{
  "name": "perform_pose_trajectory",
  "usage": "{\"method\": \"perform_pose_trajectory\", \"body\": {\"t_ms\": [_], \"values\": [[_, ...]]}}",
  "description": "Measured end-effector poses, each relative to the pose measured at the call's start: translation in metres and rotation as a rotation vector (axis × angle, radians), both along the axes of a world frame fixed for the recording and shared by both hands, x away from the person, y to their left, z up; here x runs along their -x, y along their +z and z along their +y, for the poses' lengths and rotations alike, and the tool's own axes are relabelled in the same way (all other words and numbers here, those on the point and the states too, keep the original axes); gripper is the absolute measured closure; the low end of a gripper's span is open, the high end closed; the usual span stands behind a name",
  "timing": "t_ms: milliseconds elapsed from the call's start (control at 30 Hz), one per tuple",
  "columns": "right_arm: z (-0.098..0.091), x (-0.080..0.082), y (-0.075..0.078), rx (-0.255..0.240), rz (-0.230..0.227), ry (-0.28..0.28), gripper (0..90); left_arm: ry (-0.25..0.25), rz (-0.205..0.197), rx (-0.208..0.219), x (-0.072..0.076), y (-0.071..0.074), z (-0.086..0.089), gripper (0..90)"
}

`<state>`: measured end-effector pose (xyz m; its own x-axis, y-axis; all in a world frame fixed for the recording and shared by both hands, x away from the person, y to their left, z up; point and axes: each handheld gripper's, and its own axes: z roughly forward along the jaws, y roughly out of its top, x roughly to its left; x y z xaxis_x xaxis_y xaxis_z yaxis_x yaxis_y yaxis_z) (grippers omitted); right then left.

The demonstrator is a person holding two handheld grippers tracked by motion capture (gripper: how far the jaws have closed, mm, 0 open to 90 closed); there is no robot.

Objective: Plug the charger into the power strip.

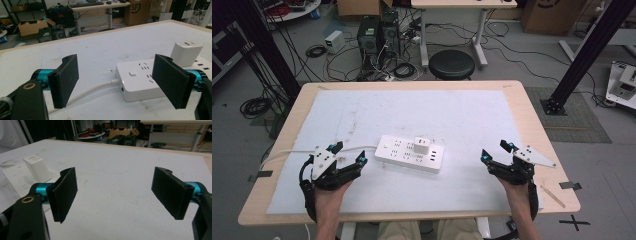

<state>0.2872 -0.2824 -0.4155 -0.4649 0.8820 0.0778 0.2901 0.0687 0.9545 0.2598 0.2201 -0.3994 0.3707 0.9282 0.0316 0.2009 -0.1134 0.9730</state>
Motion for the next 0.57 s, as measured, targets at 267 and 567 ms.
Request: {"method": "perform_pose_trajectory", "body": {"t_ms": [267, 567], "values": [[0.0031, -0.0008, -0.0004, 0.003, 0.011, 0.014, 21.4, 0.003, -0.001, 0.007, -0.0005, -0.001, -0.0002, 21.5], [0.005, -0.0027, -0.0016, 0.008, 0.015, 0.02, 21.4, 0.002, 0.006, 0.005, -0.0013, -0.0028, 0.0006, 21.5]]}}
